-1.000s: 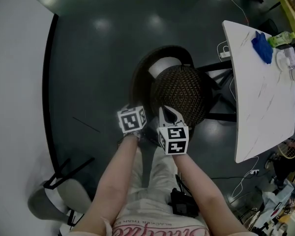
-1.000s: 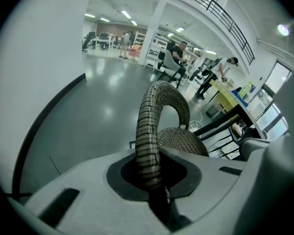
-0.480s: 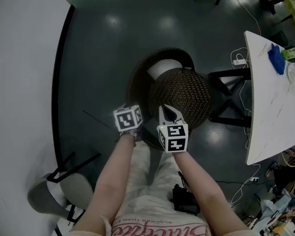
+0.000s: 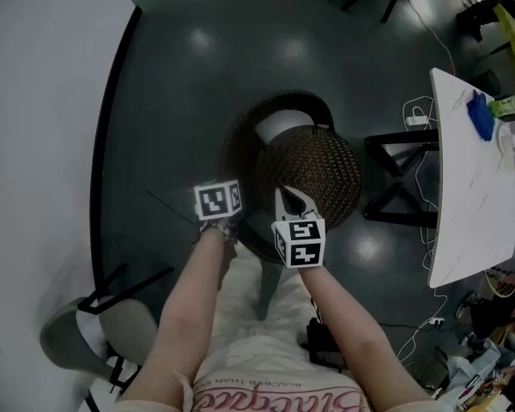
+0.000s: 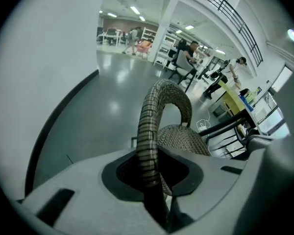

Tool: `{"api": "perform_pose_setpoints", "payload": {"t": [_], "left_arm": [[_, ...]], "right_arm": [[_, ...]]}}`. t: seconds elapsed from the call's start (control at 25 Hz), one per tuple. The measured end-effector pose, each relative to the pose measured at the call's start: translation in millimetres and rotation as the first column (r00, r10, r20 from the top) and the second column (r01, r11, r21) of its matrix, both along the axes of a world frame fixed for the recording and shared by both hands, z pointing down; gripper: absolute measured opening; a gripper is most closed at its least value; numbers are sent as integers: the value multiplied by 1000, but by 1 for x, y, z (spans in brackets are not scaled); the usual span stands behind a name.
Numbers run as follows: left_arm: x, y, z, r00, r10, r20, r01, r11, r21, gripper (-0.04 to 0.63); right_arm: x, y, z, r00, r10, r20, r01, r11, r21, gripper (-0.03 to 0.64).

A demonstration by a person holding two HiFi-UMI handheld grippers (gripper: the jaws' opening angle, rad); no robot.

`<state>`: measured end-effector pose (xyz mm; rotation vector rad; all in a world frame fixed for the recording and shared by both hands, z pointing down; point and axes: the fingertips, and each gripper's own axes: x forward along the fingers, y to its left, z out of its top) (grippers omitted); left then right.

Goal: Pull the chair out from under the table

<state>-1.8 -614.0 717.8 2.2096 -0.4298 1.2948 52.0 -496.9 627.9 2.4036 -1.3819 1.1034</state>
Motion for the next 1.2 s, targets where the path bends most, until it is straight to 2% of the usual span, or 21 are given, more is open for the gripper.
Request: {"api": "perform_pose_setpoints", "payload": {"t": [0.16,0.4,0.6,0.72,0.76,0.92,1.08,1.2], "left_arm": [[-5,-5,-24,998,44,-40,-42,998,52,99],[-18,-8,-79,988,45,-149,-29,994,108,104],[-27,10,-134,962,117,-249,-73,981,178,103],[-31,29,-166,939,186,-289,-115,963,246,73],[-33,35,-177,931,205,-303,-123,955,270,45],[-38,55,-216,888,268,-375,-139,932,336,13],[-34,82,-259,815,337,-471,-167,915,366,5],[-34,97,-295,758,356,-547,-152,911,382,5]], "right_arm": [[0,5,-21,1000,-9,-22,9,1000,9,3],[-1,12,-62,996,-35,-81,39,999,37,3],[-8,18,-106,989,-79,-126,90,992,87,3],[-16,21,-135,981,-129,-146,147,982,120,3],[-20,22,-145,977,-146,-157,167,978,128,3],[-37,23,-177,953,-219,-208,250,958,142,3],[-53,31,-209,938,-266,-221,308,933,184,3],[-67,38,-241,919,-292,-265,356,903,240,3]]}}
